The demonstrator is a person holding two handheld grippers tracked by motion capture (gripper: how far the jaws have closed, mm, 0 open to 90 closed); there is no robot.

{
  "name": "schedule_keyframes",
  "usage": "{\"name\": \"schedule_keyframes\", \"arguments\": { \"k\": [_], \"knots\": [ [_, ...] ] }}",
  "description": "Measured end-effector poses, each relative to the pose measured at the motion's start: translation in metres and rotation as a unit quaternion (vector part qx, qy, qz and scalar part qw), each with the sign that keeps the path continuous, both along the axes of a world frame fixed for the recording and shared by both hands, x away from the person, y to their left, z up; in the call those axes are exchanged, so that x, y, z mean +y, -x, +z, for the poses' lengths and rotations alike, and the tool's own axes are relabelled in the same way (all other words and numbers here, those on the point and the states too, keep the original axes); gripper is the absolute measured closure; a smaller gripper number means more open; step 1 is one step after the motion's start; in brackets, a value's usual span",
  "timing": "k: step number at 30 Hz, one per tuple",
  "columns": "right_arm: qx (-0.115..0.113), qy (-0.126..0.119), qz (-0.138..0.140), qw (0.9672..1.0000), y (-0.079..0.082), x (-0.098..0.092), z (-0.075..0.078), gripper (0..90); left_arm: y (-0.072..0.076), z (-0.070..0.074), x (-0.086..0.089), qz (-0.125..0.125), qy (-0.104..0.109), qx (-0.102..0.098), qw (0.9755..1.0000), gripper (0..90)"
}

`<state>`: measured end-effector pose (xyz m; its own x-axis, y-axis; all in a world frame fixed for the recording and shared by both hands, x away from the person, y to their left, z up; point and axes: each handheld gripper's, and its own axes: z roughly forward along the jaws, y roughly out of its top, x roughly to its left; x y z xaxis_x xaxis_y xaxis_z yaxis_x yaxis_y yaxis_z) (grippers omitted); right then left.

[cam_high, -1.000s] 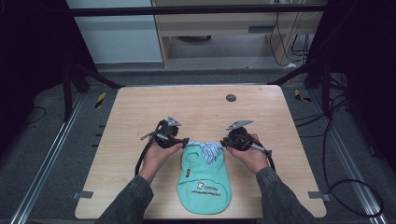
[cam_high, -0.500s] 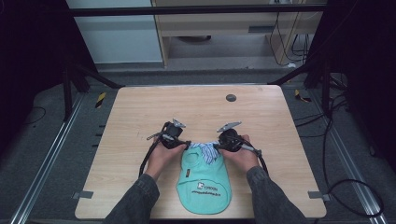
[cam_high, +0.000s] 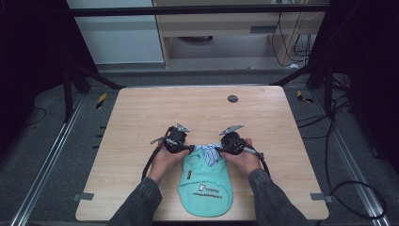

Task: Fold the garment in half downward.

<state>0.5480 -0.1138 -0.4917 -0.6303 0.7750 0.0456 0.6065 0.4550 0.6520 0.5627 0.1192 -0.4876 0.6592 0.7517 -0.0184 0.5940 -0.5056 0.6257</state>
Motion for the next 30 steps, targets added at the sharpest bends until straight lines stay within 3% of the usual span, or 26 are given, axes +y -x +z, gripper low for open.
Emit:
{"name": "schedule_keyframes", "arguments": {
  "k": [6, 10, 19, 30],
  "knots": [
    [0.013, 0.003, 0.016, 0.9998, 0.001, 0.003, 0.002, 77.1, 0.005, 0.001, -0.006, -0.026, 0.007, 0.01, 0.9996, 76.5],
    [0.011, 0.014, 0.028, 0.9994, 0.002, 0.006, 0.005, 82.4, 0.008, 0.004, -0.007, -0.032, 0.0, 0.006, 0.9995, 85.5],
    [-0.011, -0.001, 0.048, 0.9988, 0.012, 0.0, 0.026, 83.0, 0.017, 0.026, 0.0, -0.051, 0.013, -0.019, 0.9984, 86.8],
    [-0.034, 0.01, 0.065, 0.9973, 0.018, -0.002, 0.047, 83.5, 0.02, 0.044, 0.0, -0.067, 0.017, -0.034, 0.9971, 87.4]
  ]
}}
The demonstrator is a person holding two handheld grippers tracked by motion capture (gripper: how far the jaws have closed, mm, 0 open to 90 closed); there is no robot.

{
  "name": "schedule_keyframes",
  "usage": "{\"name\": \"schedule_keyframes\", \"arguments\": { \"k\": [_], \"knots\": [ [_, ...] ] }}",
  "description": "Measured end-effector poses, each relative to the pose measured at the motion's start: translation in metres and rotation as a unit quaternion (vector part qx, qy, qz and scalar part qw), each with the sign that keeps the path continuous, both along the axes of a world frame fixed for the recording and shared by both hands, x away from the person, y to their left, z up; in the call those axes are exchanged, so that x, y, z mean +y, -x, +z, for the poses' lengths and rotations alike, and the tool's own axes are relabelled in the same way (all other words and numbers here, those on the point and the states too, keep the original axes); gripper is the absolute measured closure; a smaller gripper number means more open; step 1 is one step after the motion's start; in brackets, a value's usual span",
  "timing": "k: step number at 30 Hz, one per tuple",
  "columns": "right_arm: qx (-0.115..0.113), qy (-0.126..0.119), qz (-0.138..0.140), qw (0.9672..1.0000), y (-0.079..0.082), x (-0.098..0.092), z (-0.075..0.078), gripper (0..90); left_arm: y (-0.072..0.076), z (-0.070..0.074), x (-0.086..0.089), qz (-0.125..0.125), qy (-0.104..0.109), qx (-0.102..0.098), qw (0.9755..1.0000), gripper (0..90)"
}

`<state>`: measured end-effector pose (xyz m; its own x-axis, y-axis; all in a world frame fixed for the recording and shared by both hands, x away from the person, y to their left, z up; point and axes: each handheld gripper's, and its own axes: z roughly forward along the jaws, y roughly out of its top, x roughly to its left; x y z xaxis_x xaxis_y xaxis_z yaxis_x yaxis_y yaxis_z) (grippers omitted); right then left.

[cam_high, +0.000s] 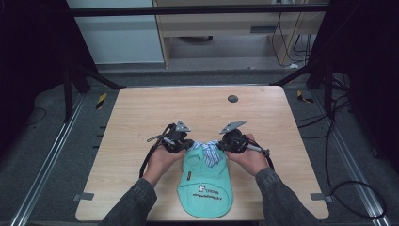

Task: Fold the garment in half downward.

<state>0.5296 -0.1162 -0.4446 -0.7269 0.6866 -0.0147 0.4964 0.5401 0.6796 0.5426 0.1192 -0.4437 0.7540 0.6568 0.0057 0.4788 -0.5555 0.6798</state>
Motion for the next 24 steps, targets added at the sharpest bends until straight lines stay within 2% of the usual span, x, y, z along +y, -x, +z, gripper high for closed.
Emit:
{"name": "schedule_keyframes", "arguments": {
  "k": [6, 11, 15, 24],
  "knots": [
    [-0.005, -0.005, 0.003, 1.0, 0.001, -0.001, 0.01, 83.7, -0.001, 0.009, 0.001, 0.0, 0.003, -0.007, 1.0, 87.6],
    [-0.015, 0.003, 0.008, 0.9998, 0.002, 0.001, 0.019, 83.6, -0.001, 0.016, 0.001, -0.002, 0.004, -0.014, 0.9999, 87.5],
    [-0.017, 0.012, 0.012, 0.9997, 0.001, 0.002, 0.023, 83.6, -0.001, 0.021, 0.002, -0.004, 0.004, -0.018, 0.9998, 87.6],
    [-0.022, 0.014, 0.019, 0.9995, 0.001, 0.004, 0.028, 83.6, -0.002, 0.026, 0.003, -0.006, -0.002, -0.021, 0.9998, 87.6]
  ]
}}
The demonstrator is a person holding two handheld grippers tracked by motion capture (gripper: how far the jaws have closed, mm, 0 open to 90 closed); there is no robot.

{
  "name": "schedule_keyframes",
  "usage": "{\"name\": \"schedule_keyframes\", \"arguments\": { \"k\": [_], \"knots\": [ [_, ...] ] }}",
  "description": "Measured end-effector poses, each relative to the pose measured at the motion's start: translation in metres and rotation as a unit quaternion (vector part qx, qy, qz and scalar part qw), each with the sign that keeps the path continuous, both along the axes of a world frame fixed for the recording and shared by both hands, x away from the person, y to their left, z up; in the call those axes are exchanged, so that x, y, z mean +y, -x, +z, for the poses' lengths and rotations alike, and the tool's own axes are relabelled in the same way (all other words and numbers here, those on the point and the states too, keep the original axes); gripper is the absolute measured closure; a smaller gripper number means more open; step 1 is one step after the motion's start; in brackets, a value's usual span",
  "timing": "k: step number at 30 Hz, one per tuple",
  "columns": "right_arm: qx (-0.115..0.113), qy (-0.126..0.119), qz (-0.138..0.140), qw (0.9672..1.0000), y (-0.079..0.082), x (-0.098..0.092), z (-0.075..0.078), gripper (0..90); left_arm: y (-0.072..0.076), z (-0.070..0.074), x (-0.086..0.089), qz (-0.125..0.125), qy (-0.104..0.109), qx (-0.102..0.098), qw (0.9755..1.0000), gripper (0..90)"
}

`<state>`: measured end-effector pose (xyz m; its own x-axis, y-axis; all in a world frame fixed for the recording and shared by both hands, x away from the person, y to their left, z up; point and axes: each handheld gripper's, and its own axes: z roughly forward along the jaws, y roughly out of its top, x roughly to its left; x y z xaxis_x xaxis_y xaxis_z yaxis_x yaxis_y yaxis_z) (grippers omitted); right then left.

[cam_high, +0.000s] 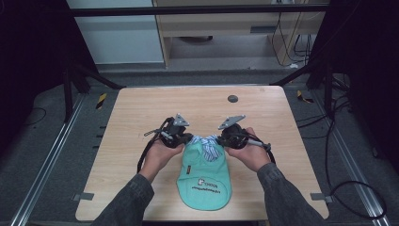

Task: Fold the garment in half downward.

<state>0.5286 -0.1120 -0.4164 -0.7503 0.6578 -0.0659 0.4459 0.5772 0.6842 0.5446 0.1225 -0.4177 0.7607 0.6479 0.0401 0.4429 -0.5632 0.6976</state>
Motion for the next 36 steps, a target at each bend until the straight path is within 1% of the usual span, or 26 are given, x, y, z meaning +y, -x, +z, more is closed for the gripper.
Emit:
{"name": "schedule_keyframes", "arguments": {
  "k": [6, 10, 12, 16, 18, 20, 25, 31, 34, 36],
  "knots": [
    [-0.01, -0.002, 0.006, 0.9999, 0.0, 0.003, 0.005, 83.7, -0.001, 0.006, 0.004, 0.004, 0.004, -0.007, 1.0, 87.5],
    [-0.016, 0.001, 0.009, 0.9998, 0.0, 0.005, 0.009, 83.7, -0.003, 0.011, 0.006, 0.001, 0.0, -0.008, 1.0, 87.5],
    [-0.018, 0.001, 0.008, 0.9998, 0.0, 0.005, 0.011, 83.8, -0.003, 0.014, 0.007, 0.002, 0.002, -0.011, 0.9999, 87.5],
    [-0.021, -0.005, 0.011, 0.9997, -0.001, 0.005, 0.013, 83.8, -0.003, 0.017, 0.008, 0.003, 0.001, -0.012, 0.9999, 87.6],
    [-0.024, -0.006, 0.012, 0.9996, -0.001, 0.005, 0.015, 83.8, -0.004, 0.018, 0.009, 0.005, -0.001, -0.016, 0.9999, 87.6],
    [-0.027, -0.007, 0.015, 0.9995, -0.002, 0.006, 0.016, 83.8, -0.006, 0.019, 0.011, 0.007, 0.0, -0.013, 0.9999, 87.6],
    [-0.03, -0.001, 0.013, 0.9995, -0.003, 0.008, 0.018, 83.9, -0.01, 0.023, 0.007, 0.006, -0.001, -0.017, 0.9998, 87.6],
    [-0.034, 0.006, 0.007, 0.9994, -0.008, 0.003, 0.02, 83.9, -0.013, 0.028, 0.002, 0.004, -0.005, -0.022, 0.9997, 87.6],
    [-0.037, 0.005, 0.004, 0.9993, -0.01, 0.001, 0.021, 83.8, -0.013, 0.03, 0.0, 0.005, -0.004, -0.028, 0.9996, 87.6],
    [-0.04, 0.0, 0.003, 0.9992, -0.011, 0.001, 0.02, 83.8, -0.015, 0.031, 0.001, 0.004, -0.003, -0.026, 0.9996, 87.6]
  ]
}}
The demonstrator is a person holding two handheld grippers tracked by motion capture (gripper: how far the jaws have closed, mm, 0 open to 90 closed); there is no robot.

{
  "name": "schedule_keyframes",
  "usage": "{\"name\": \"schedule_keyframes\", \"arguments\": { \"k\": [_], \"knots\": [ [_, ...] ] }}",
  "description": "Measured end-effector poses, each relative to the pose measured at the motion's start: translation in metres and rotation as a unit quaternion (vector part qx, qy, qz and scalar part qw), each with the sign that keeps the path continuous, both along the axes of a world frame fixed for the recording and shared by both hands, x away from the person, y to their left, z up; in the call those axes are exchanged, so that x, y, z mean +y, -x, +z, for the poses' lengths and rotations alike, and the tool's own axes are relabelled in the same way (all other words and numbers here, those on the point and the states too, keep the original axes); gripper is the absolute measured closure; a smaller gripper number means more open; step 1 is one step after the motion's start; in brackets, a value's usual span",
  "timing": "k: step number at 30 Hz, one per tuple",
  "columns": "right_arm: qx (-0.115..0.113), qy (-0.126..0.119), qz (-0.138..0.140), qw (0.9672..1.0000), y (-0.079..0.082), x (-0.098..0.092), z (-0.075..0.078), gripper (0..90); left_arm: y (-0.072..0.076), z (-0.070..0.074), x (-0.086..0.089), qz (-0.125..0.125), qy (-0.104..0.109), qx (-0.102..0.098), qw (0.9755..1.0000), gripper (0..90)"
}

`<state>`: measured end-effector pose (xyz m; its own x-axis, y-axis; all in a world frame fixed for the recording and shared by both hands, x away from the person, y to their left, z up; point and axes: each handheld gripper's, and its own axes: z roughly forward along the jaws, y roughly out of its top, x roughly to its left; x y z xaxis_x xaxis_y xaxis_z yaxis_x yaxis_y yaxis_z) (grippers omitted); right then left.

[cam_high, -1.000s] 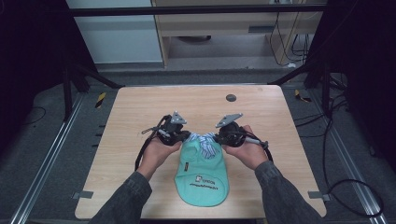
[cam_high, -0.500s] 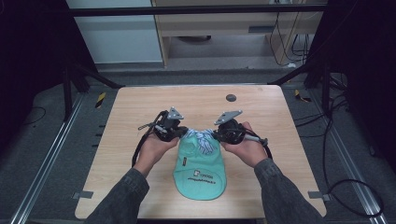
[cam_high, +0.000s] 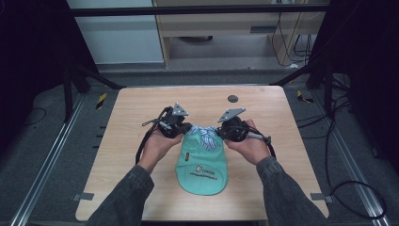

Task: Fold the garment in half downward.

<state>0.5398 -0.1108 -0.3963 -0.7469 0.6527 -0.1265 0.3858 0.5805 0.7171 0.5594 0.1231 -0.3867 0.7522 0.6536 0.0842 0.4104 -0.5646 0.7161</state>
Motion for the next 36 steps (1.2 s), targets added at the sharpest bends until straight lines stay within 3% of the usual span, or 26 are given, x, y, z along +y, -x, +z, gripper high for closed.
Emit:
{"name": "schedule_keyframes", "arguments": {
  "k": [25, 36],
  "knots": [
    [-0.007, 0.019, -0.006, 0.9998, -0.015, 0.003, 0.018, 83.9, -0.004, 0.013, 0.001, 0.006, 0.001, -0.02, 0.9998, 87.5],
    [-0.011, 0.026, 0.012, 0.9995, -0.003, 0.009, 0.003, 83.9, 0.011, -0.004, 0.007, 0.004, 0.002, -0.021, 0.9998, 87.5]
  ]
}}
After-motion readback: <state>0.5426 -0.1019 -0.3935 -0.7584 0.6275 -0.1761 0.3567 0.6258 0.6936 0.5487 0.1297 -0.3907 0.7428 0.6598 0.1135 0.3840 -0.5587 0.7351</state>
